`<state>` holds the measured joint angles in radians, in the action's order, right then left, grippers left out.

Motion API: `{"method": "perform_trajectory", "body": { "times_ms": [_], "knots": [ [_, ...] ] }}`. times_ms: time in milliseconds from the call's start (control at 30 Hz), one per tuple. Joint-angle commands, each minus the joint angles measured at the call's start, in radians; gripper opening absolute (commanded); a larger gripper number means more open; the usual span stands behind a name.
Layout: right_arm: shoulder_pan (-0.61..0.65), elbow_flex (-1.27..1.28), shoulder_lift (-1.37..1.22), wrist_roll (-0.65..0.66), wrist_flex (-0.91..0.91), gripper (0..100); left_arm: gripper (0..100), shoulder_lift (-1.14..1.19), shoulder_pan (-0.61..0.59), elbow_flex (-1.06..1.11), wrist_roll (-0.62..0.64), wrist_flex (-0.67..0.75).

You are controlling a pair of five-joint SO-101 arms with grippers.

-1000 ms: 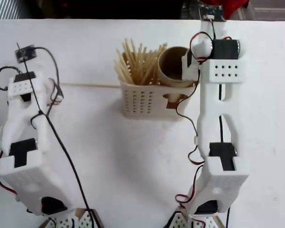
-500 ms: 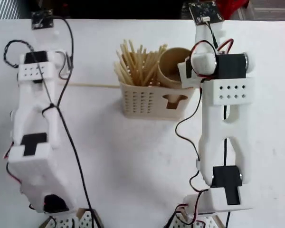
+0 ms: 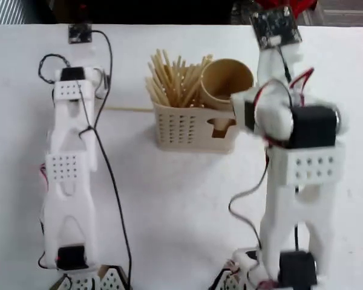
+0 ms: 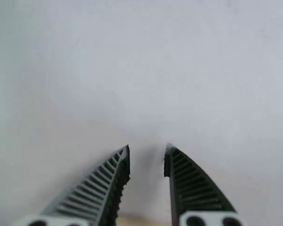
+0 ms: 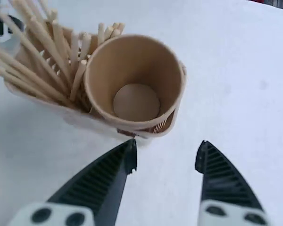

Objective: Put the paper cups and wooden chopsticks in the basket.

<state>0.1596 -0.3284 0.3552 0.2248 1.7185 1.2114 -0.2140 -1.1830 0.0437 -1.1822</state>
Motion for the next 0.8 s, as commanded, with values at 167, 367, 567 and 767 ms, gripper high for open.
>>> {"method": "perform_trajectory", "body": {
  "times_ms": [167,367,567,767],
  "knots": [
    [0.012,0.454,0.321,0.215,-0.001,11.7,14,0.139,0.030,-0.334,-0.138,-0.353],
    [-0.097,0.756,0.536,0.356,-0.047,11.2,14,0.139,0.028,-0.341,-0.281,-0.575],
    [-0.177,1.129,0.734,0.499,-0.127,9.5,14,0.039,0.005,-0.129,-0.336,-0.611],
    [-0.325,1.315,0.874,0.557,-0.226,2.5,14,-0.265,0.001,0.376,-0.379,-0.609]
  ]
}}
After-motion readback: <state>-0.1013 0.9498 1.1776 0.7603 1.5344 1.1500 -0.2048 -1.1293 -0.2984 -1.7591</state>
